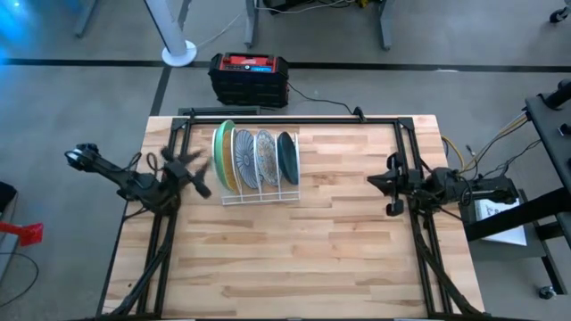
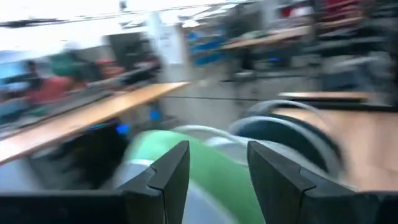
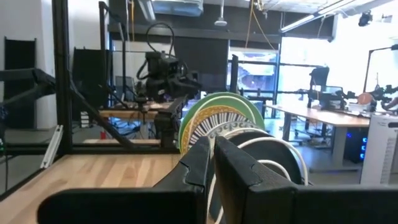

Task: Sort dishes
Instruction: Return to Home Position

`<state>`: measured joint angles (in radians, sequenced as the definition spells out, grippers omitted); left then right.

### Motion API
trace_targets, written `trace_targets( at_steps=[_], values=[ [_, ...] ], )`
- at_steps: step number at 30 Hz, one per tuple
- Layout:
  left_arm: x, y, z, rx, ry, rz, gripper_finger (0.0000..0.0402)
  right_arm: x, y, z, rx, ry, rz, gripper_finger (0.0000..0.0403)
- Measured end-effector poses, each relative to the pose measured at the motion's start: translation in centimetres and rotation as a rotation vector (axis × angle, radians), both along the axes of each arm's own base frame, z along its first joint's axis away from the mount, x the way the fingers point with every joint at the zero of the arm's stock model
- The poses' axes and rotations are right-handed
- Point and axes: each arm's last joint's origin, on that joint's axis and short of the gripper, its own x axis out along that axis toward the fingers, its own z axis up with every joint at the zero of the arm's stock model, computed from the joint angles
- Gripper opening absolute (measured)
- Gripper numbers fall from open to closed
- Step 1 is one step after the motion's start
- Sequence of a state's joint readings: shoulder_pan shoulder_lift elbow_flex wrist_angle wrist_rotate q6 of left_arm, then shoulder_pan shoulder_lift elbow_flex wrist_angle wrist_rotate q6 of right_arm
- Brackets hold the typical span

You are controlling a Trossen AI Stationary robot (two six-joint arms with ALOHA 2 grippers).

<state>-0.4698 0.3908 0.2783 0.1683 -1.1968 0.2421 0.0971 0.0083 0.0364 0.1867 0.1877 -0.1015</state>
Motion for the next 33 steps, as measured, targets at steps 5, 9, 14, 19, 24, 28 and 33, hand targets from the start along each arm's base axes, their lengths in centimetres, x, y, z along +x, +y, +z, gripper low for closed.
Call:
trace_targets(
  at_steps=[5,9,14,19,24,28,33],
  values=[
    [-0.8,0.8,0.9,0.015,0.052,0.381,0.0151,0.0,-0.1,-0.1,0.002,0.009,-0.024,0.0016],
    [-0.9,1.5,1.4,-0.021,0.006,0.461,0.0145,0.0,-0.1,-0.1,0.0,0.011,-0.025,0.0016],
    [-0.7,2.9,0.7,-0.035,-0.017,0.599,0.012,0.1,-0.1,-0.2,-0.001,0.024,-0.024,0.0016],
    [-0.8,4.9,-0.2,-0.019,0.009,0.811,0.0115,0.1,0.0,-0.3,-0.002,0.037,-0.024,0.0016],
    [-1.5,6.7,-0.6,-0.006,0.053,0.989,0.0115,0.2,0.0,-0.3,0.015,0.038,-0.021,0.0016],
    [-2.0,7.9,-0.7,-0.012,0.052,1.098,0.0114,0.2,0.0,-0.5,0.018,0.053,-0.02,0.0016],
    [-2.0,9.0,-1.4,-0.04,0.091,0.964,0.0114,0.2,0.0,-0.6,0.013,0.062,-0.021,0.0016]
  ],
)
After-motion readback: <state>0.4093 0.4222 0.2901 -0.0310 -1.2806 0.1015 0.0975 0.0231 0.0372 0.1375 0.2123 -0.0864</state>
